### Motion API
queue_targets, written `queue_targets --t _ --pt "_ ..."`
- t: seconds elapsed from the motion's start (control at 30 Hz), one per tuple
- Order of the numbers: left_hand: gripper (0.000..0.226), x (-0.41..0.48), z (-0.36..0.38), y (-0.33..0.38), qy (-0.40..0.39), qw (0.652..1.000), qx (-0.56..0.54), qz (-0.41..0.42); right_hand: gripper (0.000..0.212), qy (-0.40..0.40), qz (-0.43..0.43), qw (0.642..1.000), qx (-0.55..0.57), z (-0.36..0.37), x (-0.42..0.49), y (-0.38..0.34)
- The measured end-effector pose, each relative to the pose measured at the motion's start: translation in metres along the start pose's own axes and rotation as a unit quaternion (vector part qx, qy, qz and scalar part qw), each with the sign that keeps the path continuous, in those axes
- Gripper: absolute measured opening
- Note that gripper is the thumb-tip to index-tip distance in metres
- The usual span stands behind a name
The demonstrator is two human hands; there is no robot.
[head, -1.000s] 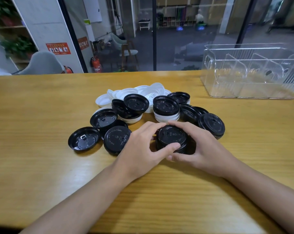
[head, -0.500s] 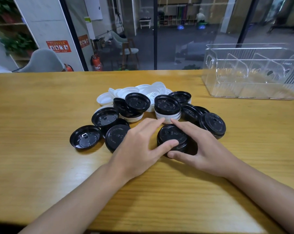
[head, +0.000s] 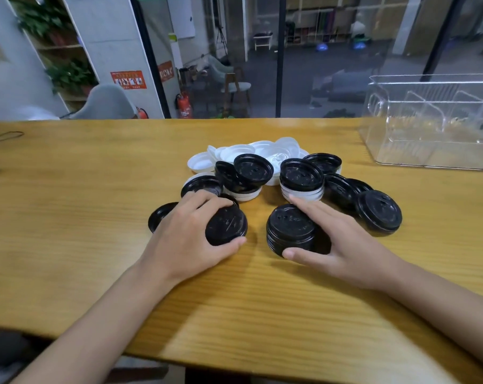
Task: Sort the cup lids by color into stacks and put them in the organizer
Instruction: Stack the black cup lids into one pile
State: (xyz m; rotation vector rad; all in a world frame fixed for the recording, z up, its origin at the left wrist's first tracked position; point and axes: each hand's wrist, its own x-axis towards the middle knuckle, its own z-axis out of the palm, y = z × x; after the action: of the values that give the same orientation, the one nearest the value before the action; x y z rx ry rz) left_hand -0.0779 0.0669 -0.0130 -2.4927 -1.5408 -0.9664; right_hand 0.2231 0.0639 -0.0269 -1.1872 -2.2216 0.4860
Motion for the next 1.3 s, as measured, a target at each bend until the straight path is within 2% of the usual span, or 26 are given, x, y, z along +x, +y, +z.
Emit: queue_targets --t 0.2,0.37,0.47,0.63,0.87,1.0,1.3 --pt "0.072 0.001 0.000 -0.003 0.040 0.998 -0.041 -0.004 0.095 0.028 0.003 0.999 0.024 0.007 0.018 -0.009" --pt "0.064 0.008 -0.005 0.012 0.081 0.990 -0.112 -0.003 0.091 0.021 0.006 0.997 0.072 0.009 0.024 -0.011" --pt "0.060 0.019 -0.002 0.028 0.044 0.985 -0.163 0.014 0.091 0.000 -0.007 0.996 0.089 0.003 0.025 -0.012" --pt "0.064 0.038 0.014 0.045 -0.030 0.980 -0.178 0.084 0.095 -0.021 -0.027 0.994 0.108 -0.006 0.023 -0.008" --pt "0.063 0.034 0.019 0.039 -0.050 0.969 -0.220 0.102 0.079 0.004 -0.019 0.993 0.113 -0.001 0.025 -0.006" --pt "0.059 0.033 0.022 0.039 -0.079 0.970 -0.208 0.095 0.086 0.003 -0.016 0.993 0.117 0.000 0.025 -0.004" --pt "0.049 0.032 0.023 0.038 -0.056 0.968 -0.230 0.089 0.083 0.007 -0.014 0.994 0.105 0.001 0.027 -0.004"
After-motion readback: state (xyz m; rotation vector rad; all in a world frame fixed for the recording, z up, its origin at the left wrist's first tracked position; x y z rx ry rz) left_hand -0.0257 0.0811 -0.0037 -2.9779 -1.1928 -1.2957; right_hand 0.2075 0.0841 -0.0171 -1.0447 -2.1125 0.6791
